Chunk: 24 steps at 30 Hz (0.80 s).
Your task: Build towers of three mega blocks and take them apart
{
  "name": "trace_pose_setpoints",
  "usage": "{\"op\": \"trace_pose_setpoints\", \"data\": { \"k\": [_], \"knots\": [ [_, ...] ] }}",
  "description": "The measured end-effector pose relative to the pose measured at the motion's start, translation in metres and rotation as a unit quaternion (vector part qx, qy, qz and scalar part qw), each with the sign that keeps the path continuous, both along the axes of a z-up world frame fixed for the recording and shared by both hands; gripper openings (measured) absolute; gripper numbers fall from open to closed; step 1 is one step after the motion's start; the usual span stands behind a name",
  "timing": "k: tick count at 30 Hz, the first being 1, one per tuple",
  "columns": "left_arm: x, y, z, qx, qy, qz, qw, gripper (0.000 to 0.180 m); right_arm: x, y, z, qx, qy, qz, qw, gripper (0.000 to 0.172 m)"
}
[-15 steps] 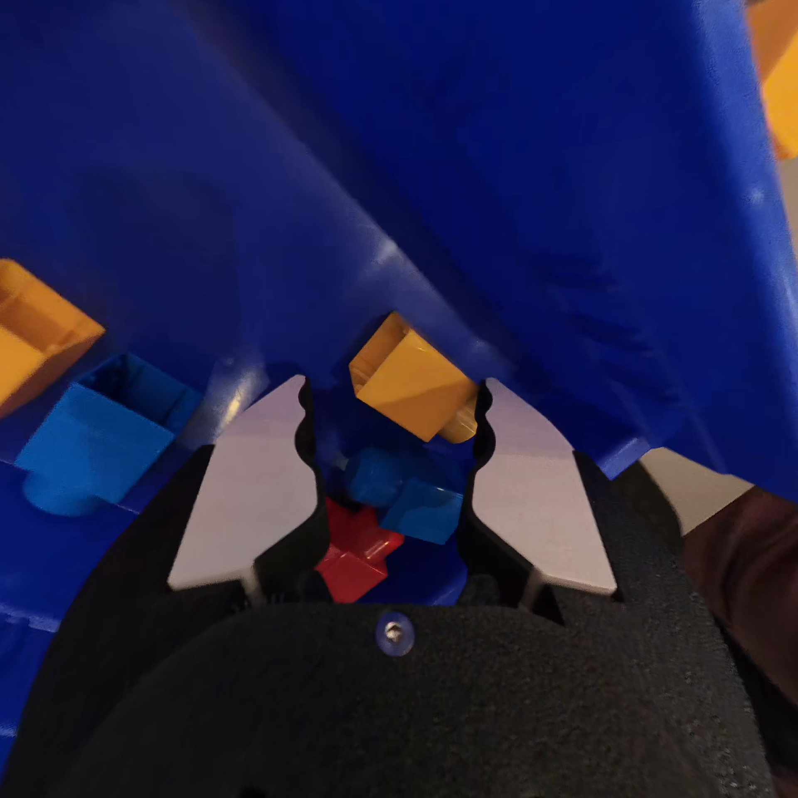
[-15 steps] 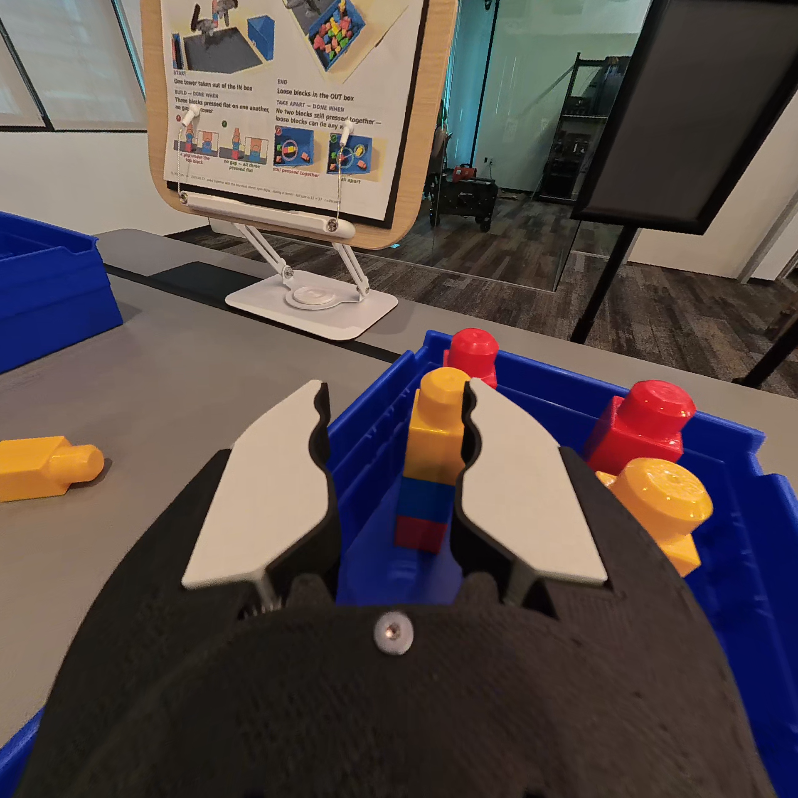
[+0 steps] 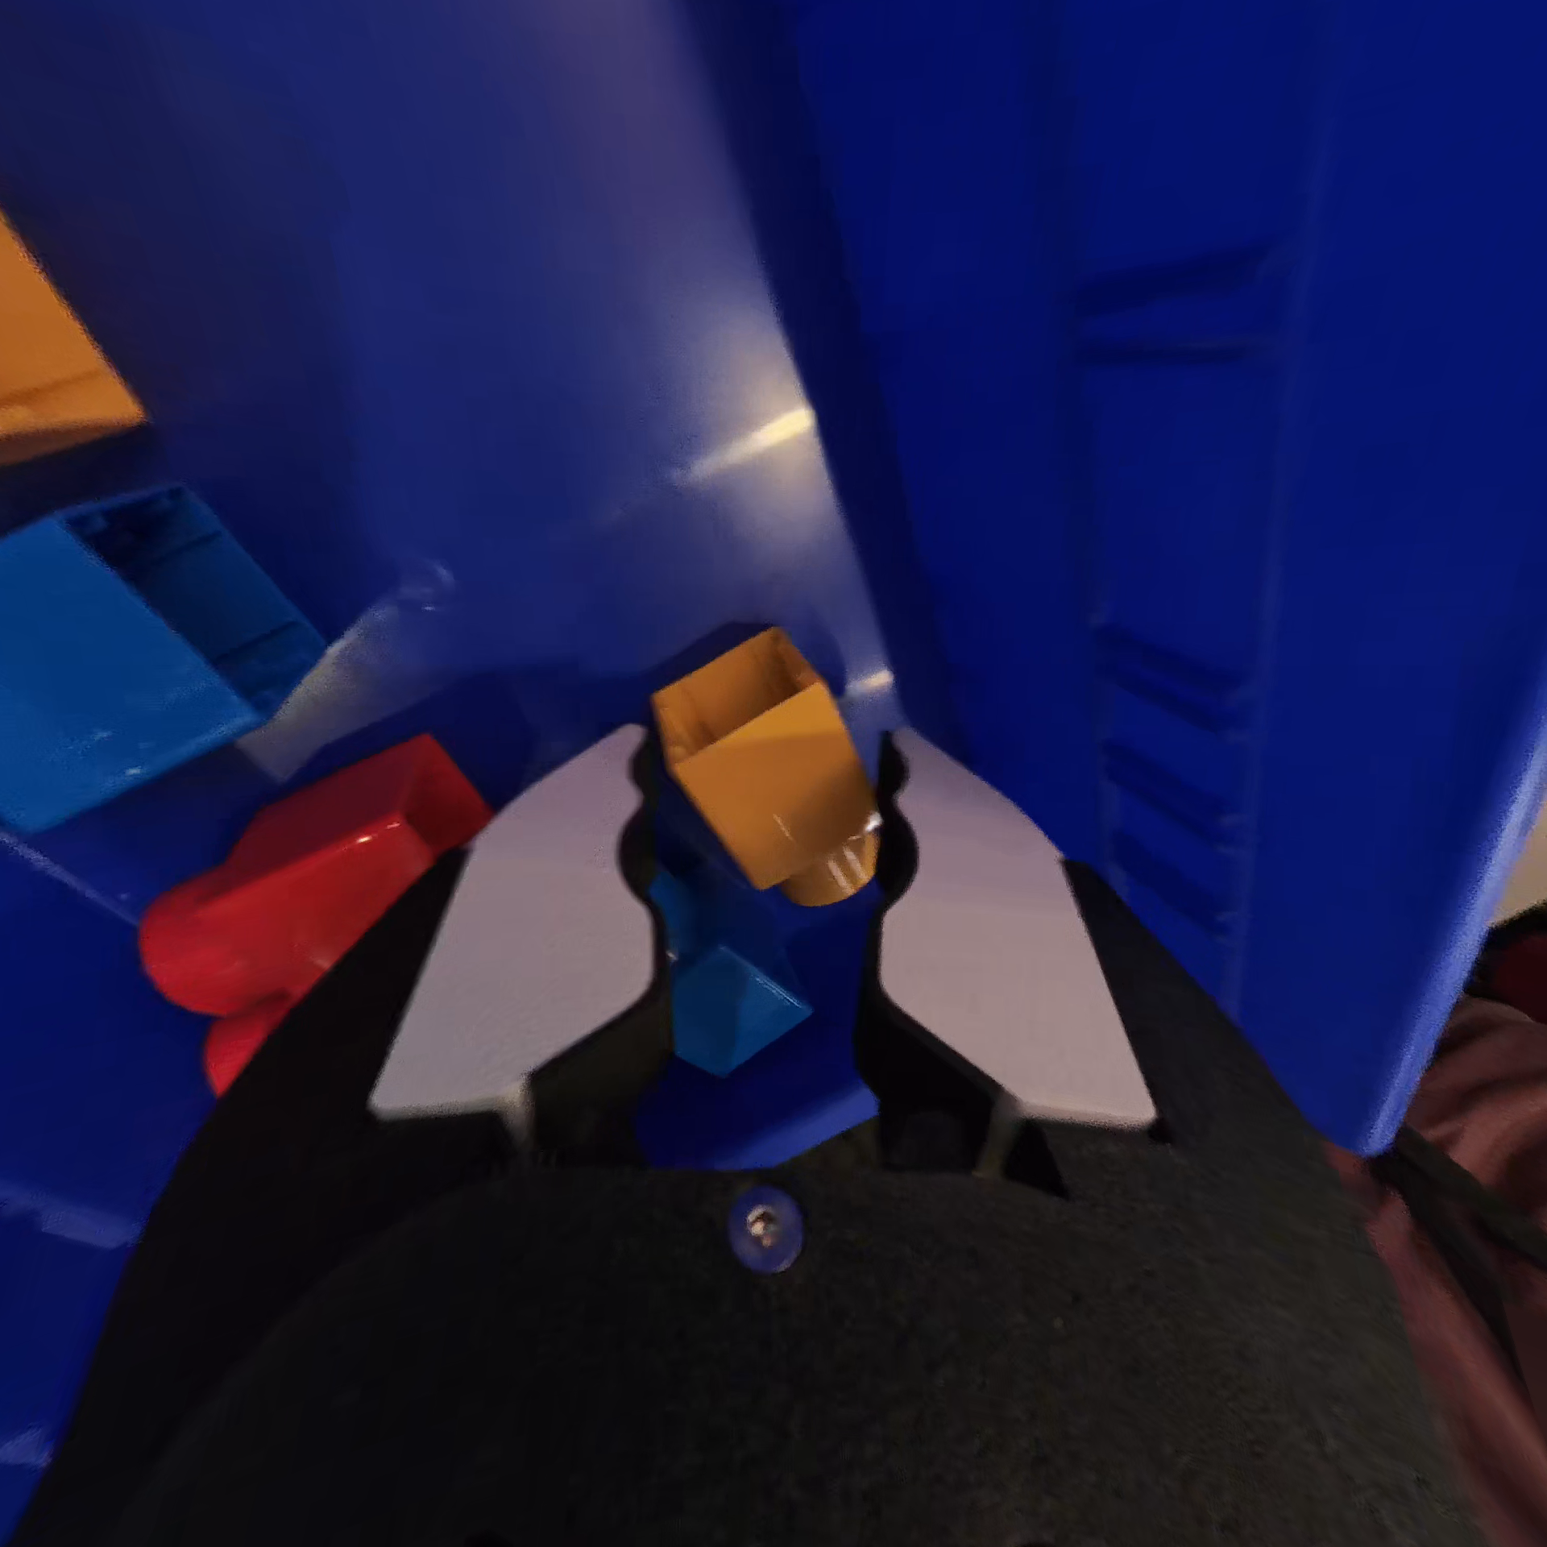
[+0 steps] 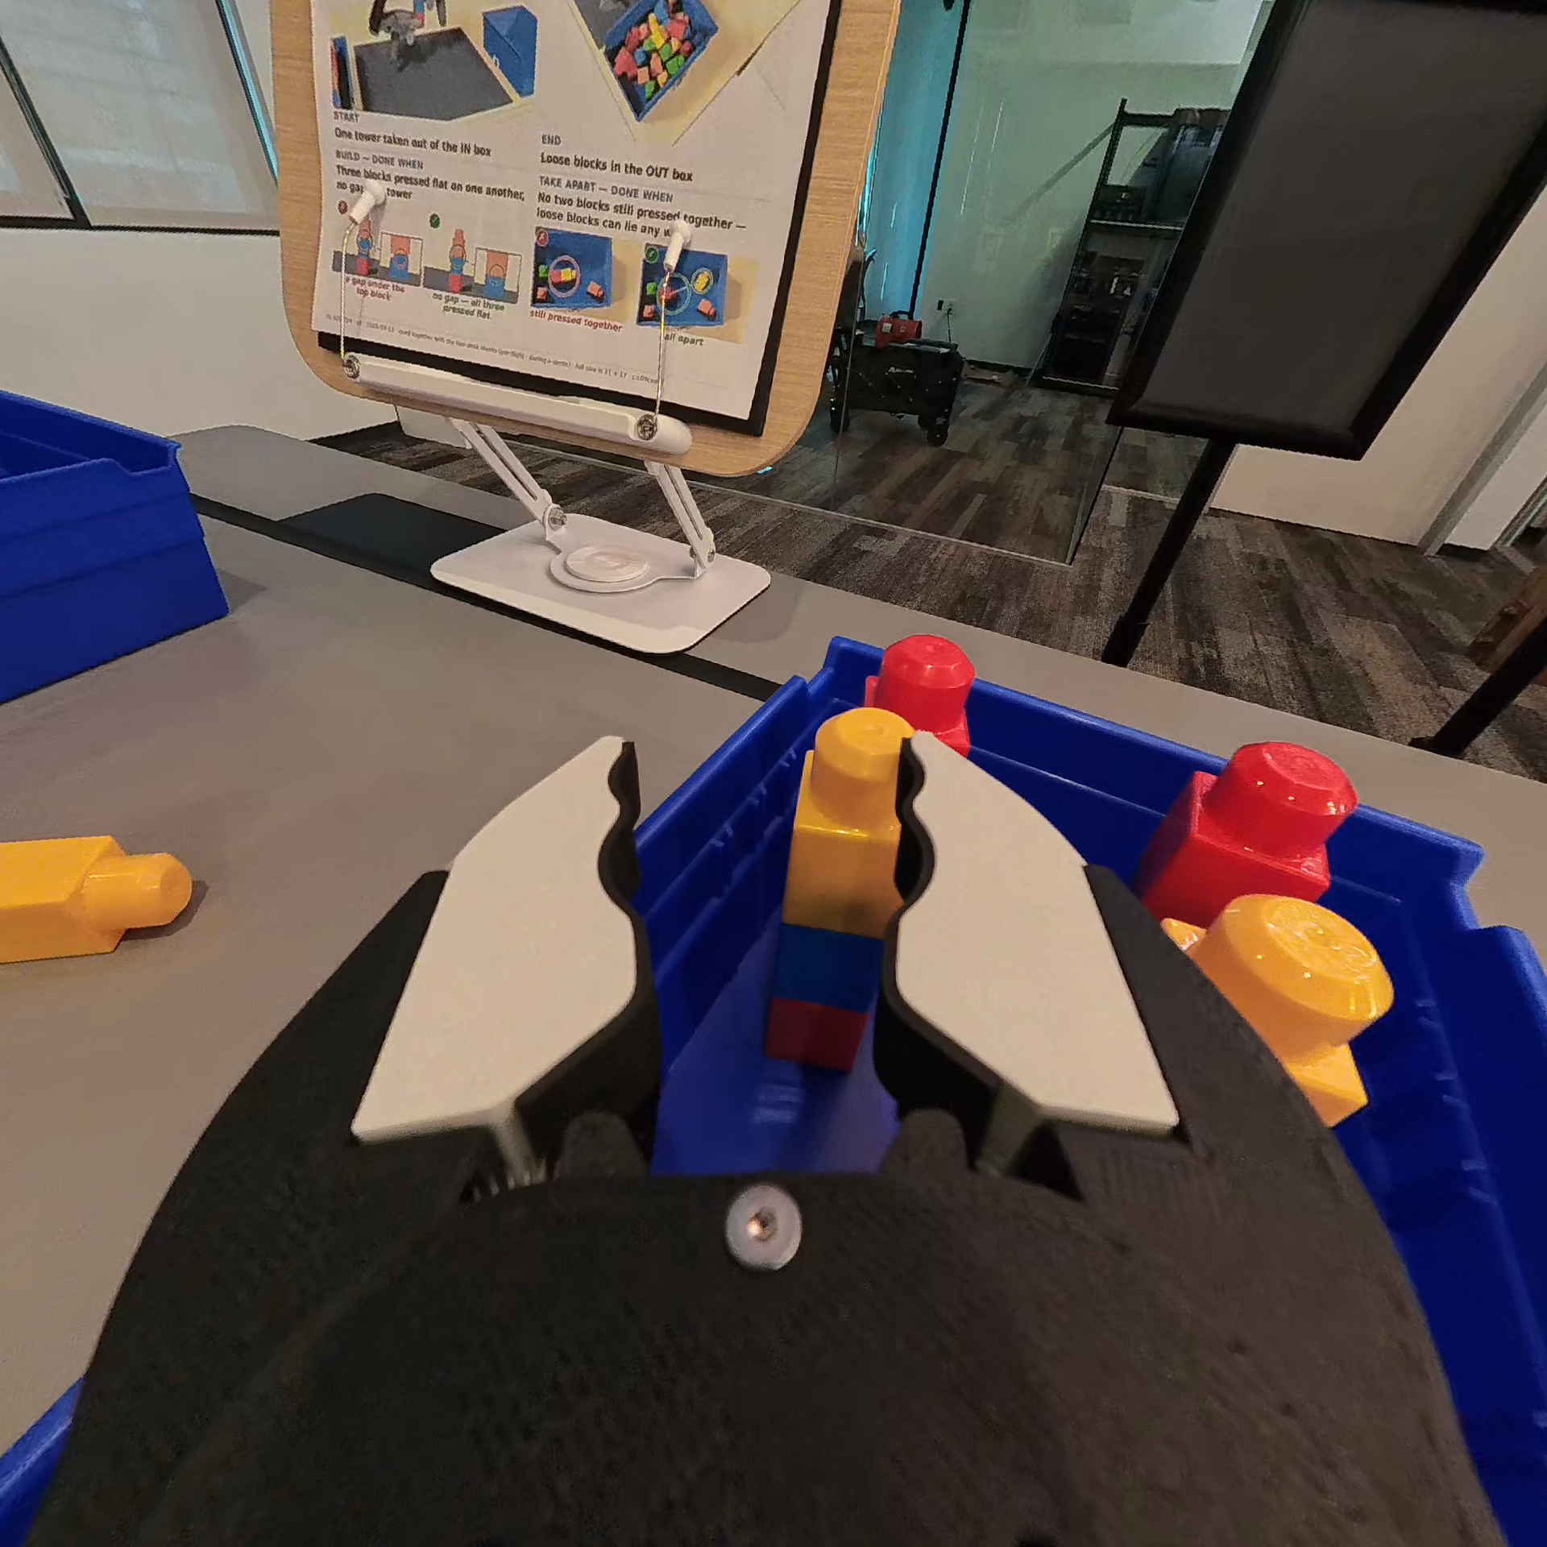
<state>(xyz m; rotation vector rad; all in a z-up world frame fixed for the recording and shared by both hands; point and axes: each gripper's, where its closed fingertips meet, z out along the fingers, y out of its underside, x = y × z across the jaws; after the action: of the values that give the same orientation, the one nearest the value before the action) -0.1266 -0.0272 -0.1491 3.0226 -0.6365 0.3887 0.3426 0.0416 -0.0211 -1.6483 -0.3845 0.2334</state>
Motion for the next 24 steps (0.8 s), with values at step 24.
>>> {"op": "trace_pose_setpoints", "data": {
  "k": [24],
  "knots": [
    [0.183,-0.068,0.091,0.138,-0.045,-0.255,0.956,0.045,-0.004,-0.001,0.001,0.005,-0.012,0.002,1.0,0.06]
  ]
}}
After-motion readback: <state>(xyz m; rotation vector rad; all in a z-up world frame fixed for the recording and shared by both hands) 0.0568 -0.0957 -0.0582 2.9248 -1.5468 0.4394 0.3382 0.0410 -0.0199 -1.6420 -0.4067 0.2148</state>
